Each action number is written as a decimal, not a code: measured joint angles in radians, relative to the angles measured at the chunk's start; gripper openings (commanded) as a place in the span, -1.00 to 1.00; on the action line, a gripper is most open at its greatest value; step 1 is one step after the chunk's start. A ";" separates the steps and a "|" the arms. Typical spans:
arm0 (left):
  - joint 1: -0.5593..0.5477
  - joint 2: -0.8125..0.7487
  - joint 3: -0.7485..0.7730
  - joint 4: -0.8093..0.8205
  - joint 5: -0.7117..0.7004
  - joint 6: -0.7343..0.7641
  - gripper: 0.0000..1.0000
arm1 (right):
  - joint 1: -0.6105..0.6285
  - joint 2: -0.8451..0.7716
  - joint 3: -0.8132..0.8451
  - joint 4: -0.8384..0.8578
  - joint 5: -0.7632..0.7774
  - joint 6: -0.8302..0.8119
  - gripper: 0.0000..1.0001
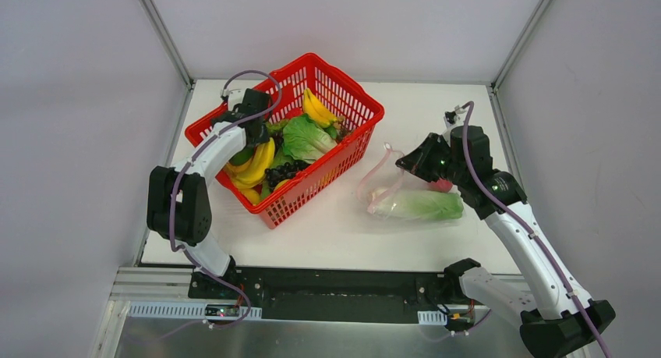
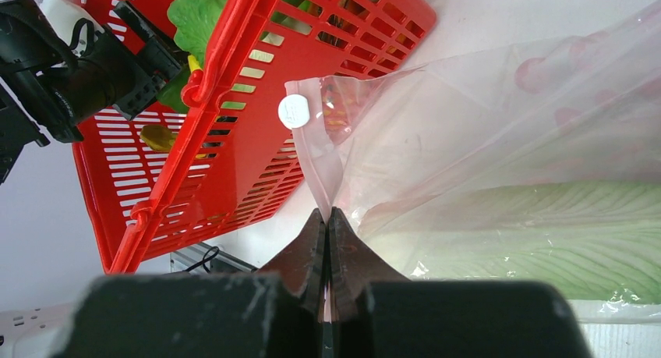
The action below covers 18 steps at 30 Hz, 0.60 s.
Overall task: Place the food in the zip-top bag and seal the zipper
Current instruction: Pick up the fake vegetable from the bin.
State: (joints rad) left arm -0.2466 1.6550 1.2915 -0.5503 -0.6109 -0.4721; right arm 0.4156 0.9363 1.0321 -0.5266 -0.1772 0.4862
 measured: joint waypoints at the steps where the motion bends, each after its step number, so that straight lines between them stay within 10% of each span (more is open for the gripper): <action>1: 0.000 0.000 -0.004 0.011 0.000 0.001 0.98 | 0.000 0.000 0.000 0.000 0.000 0.000 -1.00; 5: 0.005 -0.005 -0.028 0.061 0.007 0.013 0.92 | 0.000 0.000 0.000 0.000 -0.003 0.000 -1.00; 18: 0.042 -0.069 -0.083 0.191 0.145 0.055 -0.85 | 0.000 0.000 0.000 0.000 -0.004 0.000 -1.00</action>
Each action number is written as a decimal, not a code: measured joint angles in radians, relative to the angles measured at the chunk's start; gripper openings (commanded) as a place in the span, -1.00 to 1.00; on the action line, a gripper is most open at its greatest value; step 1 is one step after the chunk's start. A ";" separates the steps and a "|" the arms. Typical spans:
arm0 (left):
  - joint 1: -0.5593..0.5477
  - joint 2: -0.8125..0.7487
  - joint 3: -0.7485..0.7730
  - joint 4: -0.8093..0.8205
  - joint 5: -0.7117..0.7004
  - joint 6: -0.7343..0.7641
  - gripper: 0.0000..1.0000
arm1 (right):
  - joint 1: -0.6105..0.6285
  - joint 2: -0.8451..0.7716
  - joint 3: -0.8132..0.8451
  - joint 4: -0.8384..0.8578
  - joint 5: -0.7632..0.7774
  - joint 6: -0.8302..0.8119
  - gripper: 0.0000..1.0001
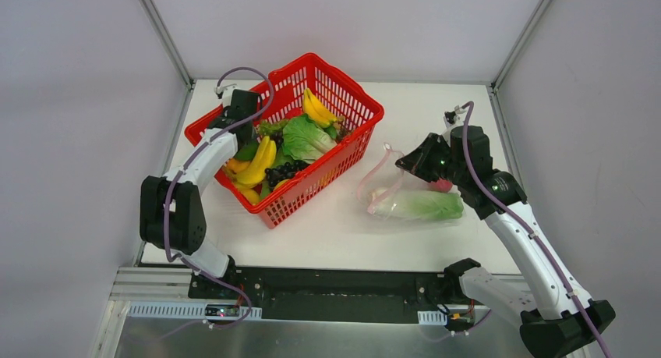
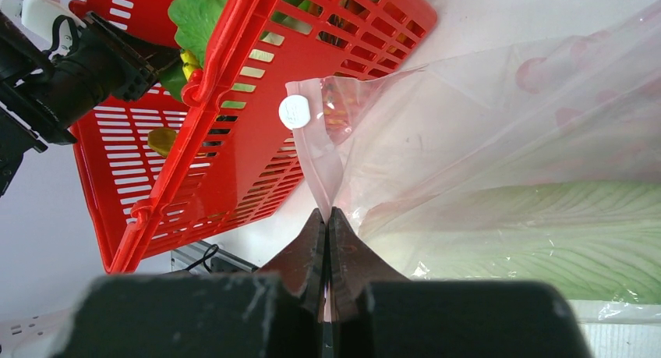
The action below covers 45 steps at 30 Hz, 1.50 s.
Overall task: Place the food in the zip-top bag and seal the zipper
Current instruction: Pick up the fake vegetable from the bin.
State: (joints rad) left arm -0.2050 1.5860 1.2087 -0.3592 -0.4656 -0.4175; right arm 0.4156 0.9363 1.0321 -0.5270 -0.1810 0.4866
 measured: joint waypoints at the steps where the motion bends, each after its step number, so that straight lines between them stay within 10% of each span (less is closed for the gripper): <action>1: 0.000 -0.005 -0.002 0.003 0.014 0.002 -0.91 | 0.000 0.000 0.000 0.000 0.000 0.000 -1.00; 9: -0.008 -0.073 -0.037 0.014 0.102 0.040 -0.98 | 0.000 0.000 0.000 0.000 0.000 0.002 -1.00; 15: -0.012 -0.154 -0.080 0.018 0.124 0.071 0.50 | 0.000 0.000 0.000 0.000 0.000 0.003 -1.00; 23: 0.002 -0.166 -0.131 0.010 0.137 0.067 0.77 | 0.000 0.000 0.000 0.000 -0.002 0.003 -1.00; 30: 0.037 -0.103 -0.132 0.024 0.143 0.046 0.64 | 0.000 0.000 0.000 0.000 -0.007 0.003 -1.00; 40: 0.037 -0.069 -0.111 0.065 0.180 0.014 -0.79 | 0.000 0.000 0.000 0.000 -0.011 0.004 -1.00; 45: 0.037 -0.095 -0.134 0.077 0.209 0.013 -1.00 | 0.000 0.000 0.000 0.000 -0.011 0.005 -1.00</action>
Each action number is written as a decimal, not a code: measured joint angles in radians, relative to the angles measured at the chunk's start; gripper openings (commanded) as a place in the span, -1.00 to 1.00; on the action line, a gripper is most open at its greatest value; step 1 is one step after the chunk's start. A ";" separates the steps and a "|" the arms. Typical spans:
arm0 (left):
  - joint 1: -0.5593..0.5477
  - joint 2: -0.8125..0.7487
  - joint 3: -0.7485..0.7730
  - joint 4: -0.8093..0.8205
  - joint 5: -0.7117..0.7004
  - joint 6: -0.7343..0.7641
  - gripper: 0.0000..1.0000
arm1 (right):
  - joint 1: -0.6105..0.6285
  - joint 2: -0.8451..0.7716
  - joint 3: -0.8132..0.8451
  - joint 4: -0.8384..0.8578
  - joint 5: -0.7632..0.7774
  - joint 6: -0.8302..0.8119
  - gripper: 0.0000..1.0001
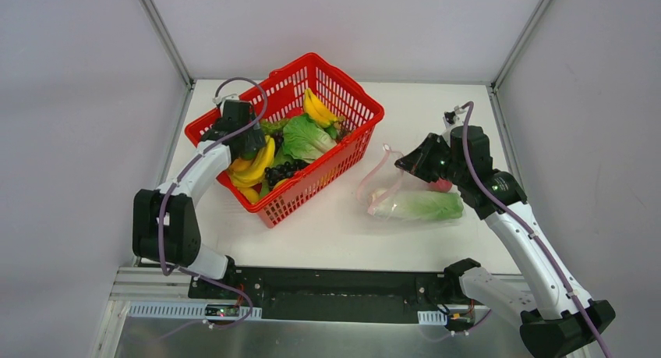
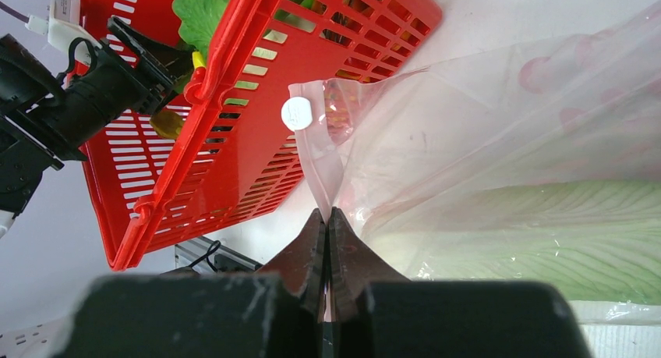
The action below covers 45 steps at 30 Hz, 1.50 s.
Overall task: Place the food in the zip-top bag and seal the zipper
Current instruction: Pick up the fake vegetable from the bin, then place the fake vegetable in the zipper food storage bag.
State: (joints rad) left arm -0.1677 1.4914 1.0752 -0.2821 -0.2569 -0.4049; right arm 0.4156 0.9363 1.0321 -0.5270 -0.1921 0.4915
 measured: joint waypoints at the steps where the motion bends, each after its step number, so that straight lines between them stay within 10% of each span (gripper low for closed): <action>1: 0.000 -0.008 -0.005 0.000 0.006 0.000 -1.00 | 0.000 0.000 0.000 0.000 0.000 0.001 -1.00; 25: -0.059 -0.409 -0.047 -0.148 0.073 -0.002 -1.00 | 0.000 0.000 0.000 0.008 -0.005 0.004 -1.00; 45: -0.480 -0.528 0.147 -0.230 0.221 -0.011 -1.00 | 0.000 -0.025 0.000 0.007 -0.026 0.010 -1.00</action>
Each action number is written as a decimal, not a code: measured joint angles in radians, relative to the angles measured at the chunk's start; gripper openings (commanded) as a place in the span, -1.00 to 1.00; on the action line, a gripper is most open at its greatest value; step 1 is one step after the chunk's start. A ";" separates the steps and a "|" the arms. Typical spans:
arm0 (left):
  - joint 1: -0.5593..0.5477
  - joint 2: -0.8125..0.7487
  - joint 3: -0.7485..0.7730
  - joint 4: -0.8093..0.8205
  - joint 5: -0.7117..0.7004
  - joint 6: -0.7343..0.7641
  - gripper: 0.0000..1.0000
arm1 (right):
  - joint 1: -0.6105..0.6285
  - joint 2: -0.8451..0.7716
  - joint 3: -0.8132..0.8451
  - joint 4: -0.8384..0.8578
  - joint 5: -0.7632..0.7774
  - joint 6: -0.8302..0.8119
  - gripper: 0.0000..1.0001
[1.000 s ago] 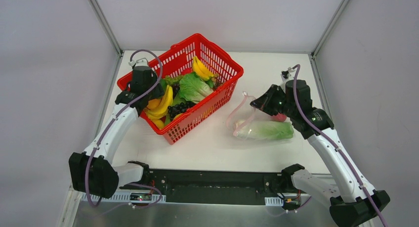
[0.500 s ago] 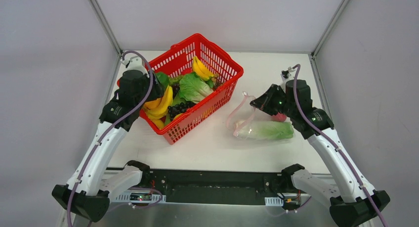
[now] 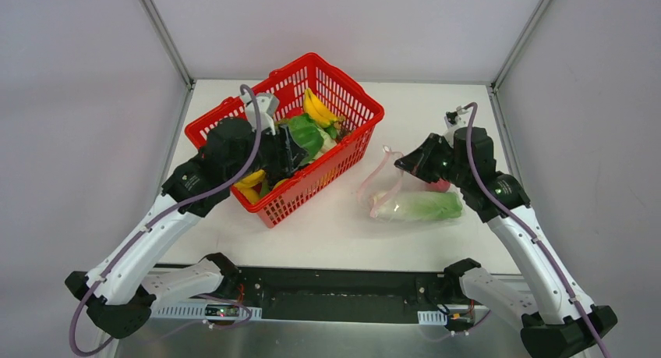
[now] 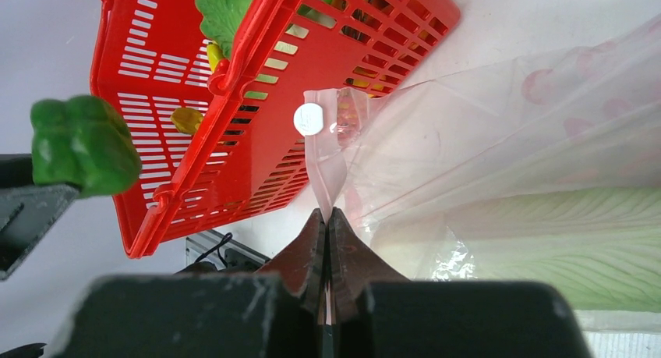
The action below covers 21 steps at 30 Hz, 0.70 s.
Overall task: Place the food in the zip-top bag and seal the zipper
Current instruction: Place the fake vegetable in the zipper food storage bag.
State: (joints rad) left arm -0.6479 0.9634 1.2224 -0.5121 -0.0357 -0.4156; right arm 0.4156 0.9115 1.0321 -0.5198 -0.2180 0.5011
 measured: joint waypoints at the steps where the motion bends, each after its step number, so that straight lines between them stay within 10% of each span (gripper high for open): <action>1: -0.023 0.006 0.000 0.006 0.012 -0.003 -1.00 | 0.000 0.000 0.000 0.000 -0.001 -0.001 -1.00; 21: -0.407 0.386 -0.031 0.285 0.083 -0.124 -1.00 | 0.000 -0.030 -0.019 0.015 -0.095 -0.006 -1.00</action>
State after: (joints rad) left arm -1.0550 1.3495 1.1915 -0.2272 0.0471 -0.5392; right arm 0.4156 0.8818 1.0134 -0.5045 -0.3130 0.4950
